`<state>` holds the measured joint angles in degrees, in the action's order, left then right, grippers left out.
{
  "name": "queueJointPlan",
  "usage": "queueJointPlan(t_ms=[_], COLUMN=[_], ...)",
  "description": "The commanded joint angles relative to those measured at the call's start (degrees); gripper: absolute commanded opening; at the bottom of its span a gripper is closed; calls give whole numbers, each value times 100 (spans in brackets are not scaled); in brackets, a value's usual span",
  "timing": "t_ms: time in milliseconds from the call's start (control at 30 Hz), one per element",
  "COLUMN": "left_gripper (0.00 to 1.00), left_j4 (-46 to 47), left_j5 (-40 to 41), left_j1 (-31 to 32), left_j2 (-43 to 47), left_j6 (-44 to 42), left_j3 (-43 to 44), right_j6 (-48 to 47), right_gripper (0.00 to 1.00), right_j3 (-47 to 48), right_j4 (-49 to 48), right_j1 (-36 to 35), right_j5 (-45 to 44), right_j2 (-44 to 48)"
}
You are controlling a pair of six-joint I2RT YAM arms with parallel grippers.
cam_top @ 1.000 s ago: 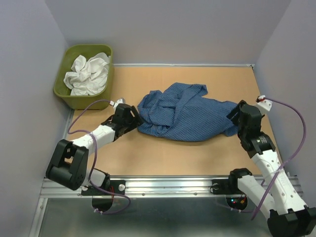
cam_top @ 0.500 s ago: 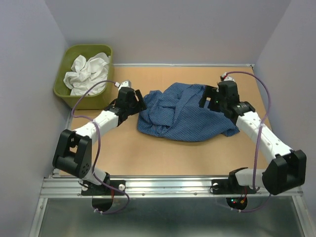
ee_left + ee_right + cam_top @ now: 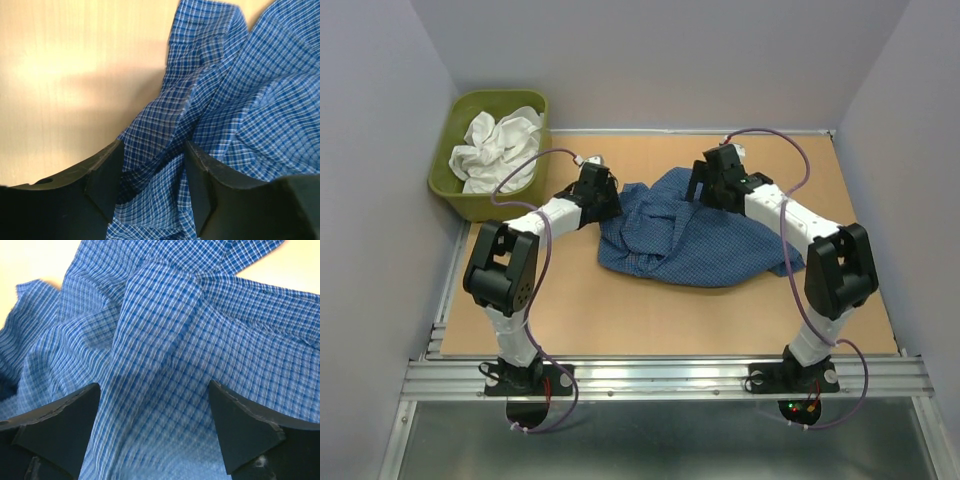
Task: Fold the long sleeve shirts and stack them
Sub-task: Flatten the shirt out
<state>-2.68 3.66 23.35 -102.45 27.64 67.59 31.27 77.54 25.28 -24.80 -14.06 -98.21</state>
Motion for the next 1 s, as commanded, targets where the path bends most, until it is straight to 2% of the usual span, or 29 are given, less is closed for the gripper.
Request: queueJointPlan(t_ms=[0, 67, 133, 167, 200, 267, 300, 333, 400, 733, 867, 967], left_gripper=[57, 52, 38, 38, 27, 15, 5, 0, 0, 0, 0, 0], left_j4=[-84, -75, -58, -57, -40, -31, -31, -31, -40, -5, 30, 144], left_j5=[-67, -85, -94, -76, -59, 47, 90, 152, 153, 188, 214, 162], left_j1=[-24, -24, -24, -24, -24, -24, -33, -59, -103, -604, -630, -657], left_j2=[-55, -143, -196, -205, -205, -213, -214, -222, -231, 138, 401, 568], left_j6=[-127, -101, -66, -66, -57, -39, -48, -39, 22, 444, 576, 786], left_j3=[298, 307, 316, 316, 325, 360, 377, 395, 448, 369, 395, 439], right_j6=[310, 336, 380, 389, 389, 302, 249, 196, 47, -68, -94, -147], right_gripper=[91, 87, 76, 68, 51, 32, 18, 10, 1, 1, 0, 1], right_j3=[700, 780, 807, 781, 754, 641, 605, 561, 359, -1142, -1670, -2004], right_j4=[-111, -111, -111, -111, -111, -111, -111, -111, -102, -102, -58, -32], right_j1=[-34, -34, -34, -34, -34, -34, -25, -25, 1, 133, 133, 124], right_j5=[-395, -387, -474, -544, -614, -938, -1053, -1150, -1327, -1758, -1521, -1319], right_j2=[-426, -680, -786, -787, -743, -629, -463, -392, -173, 2287, 3831, 4520])
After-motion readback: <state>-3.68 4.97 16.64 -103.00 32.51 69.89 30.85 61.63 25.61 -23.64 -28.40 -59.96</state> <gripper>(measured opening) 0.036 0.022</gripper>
